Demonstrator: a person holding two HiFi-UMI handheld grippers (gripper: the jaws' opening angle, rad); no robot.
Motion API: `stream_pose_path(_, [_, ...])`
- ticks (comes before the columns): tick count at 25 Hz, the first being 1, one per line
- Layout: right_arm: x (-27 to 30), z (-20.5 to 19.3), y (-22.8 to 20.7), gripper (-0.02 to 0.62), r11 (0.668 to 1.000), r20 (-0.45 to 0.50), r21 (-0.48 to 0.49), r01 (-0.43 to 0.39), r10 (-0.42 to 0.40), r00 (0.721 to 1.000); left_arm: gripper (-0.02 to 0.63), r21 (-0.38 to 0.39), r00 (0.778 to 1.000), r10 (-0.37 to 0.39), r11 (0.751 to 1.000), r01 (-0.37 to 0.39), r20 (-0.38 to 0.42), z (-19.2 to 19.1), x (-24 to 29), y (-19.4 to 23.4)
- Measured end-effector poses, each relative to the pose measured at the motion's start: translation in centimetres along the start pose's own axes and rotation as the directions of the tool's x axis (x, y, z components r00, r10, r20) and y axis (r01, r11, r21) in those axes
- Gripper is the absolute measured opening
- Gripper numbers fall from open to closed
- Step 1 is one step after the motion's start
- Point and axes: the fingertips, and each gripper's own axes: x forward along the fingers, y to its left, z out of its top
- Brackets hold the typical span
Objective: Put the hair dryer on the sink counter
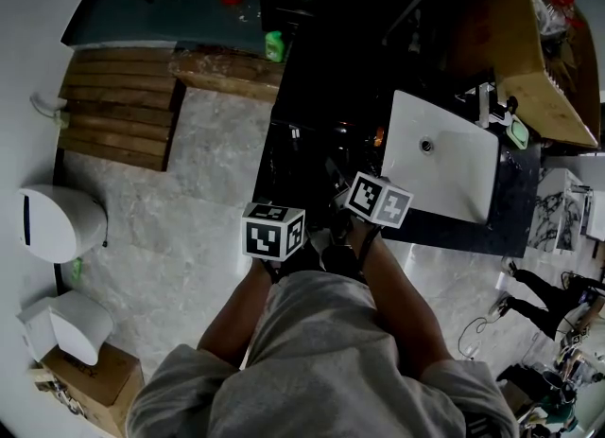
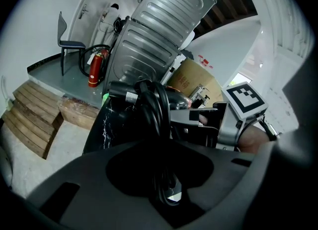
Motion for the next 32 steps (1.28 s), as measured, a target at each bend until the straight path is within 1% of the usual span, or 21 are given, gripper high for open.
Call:
stream_pose_path(14, [0.4, -0.2, -0.5, 0.184, 1.000, -0.012, -0.016, 0.014, -0.014, 1.000, 0.115, -0.010, 1.000, -0.004, 1.000, 0.004, 0.000, -0.2, 0.0, -0.2])
stream_pose_path(19, [0.4, -0.4, -0.6, 0.186, 0.999, -0.013, -0.046, 0.020, -0.021, 1.000, 0.116, -0.012, 1.000, 0.002, 1.000, -0.002, -0.009, -0.3, -0.2, -0.2])
stream_pose_path(22, [0.5, -0.3, -0.7, 0.186, 0.995, -0.010, -0.096, 0.031, -0.032, 0.999, 0.115, -0.015, 1.000, 0.008, 1.000, -0.008, -0.014, -0.4, -0.2, -0.2])
stream_pose_path(24, [0.5, -0.1, -0.7, 0.186, 0.988, -0.005, -0.148, 0.037, -0.038, 0.999, 0.115, -0.013, 1.000, 0.010, 1.000, -0.010, -0.008, -0.3, -0.1, -0.3])
stream_pose_path(29, [0.5, 0.3, 0.0, 0.195, 0.953, -0.009, -0.301, 0.019, -0.022, 1.000, 0.115, -0.027, 1.000, 0.021, 0.999, -0.021, -0.002, -0.4, 0.0, -0.3])
stream_pose_path(32, [-0.5, 1.1, 0.3, 0.214, 0.931, 0.039, -0.365, 0.025, -0.012, 0.999, 0.115, -0.043, 1.000, 0.025, 0.999, -0.025, 0.013, -0.3, 0.1, -0.2])
